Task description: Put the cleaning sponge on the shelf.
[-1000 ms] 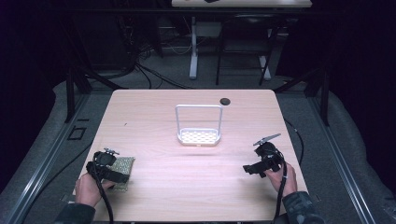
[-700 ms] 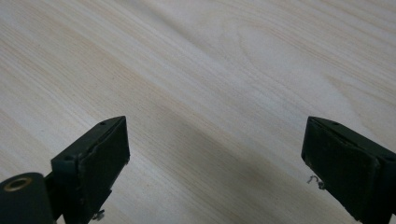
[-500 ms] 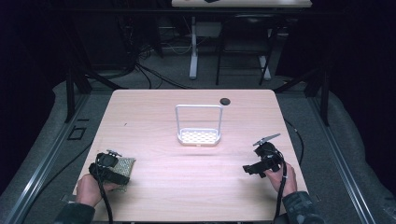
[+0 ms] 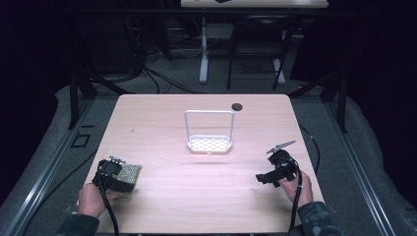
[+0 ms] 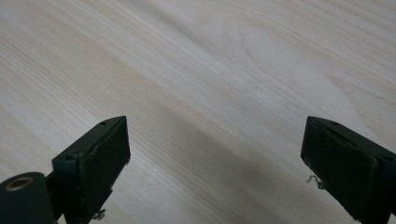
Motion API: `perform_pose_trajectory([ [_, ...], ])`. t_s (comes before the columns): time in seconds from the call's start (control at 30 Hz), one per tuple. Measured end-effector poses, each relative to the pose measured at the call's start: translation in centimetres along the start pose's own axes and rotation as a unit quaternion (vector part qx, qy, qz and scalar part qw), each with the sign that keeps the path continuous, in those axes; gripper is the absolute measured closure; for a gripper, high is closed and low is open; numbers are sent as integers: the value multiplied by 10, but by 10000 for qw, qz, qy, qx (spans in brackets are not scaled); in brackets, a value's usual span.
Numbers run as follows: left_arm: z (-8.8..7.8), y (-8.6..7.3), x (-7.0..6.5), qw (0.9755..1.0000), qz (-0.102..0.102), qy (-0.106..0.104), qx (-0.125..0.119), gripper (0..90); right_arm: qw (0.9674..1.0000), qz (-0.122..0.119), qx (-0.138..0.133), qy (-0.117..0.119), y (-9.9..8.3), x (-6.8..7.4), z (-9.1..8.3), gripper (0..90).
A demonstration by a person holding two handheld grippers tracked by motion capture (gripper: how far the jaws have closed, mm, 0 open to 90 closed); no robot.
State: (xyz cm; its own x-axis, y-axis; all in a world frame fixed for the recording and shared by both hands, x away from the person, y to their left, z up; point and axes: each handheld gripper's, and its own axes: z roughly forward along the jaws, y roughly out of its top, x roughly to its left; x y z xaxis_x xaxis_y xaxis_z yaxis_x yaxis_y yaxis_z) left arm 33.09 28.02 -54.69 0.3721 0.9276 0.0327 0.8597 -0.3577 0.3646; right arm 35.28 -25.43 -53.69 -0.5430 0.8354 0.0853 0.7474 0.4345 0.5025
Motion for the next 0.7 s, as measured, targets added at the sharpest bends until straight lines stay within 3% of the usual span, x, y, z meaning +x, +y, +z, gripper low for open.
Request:
perform_pose_trajectory([
  [0.3,-5,-1,6,9999,-100,16,-94,102,10000,-24,-8,-12,0,0,0,74],
  [0.4,-1,-3,9,9996,-262,72,25,2,10000,26,16,7,1,1,0,74],
  [0.7,5,-3,13,9992,-356,6,173,1,10000,19,11,16,0,1,0,74],
])
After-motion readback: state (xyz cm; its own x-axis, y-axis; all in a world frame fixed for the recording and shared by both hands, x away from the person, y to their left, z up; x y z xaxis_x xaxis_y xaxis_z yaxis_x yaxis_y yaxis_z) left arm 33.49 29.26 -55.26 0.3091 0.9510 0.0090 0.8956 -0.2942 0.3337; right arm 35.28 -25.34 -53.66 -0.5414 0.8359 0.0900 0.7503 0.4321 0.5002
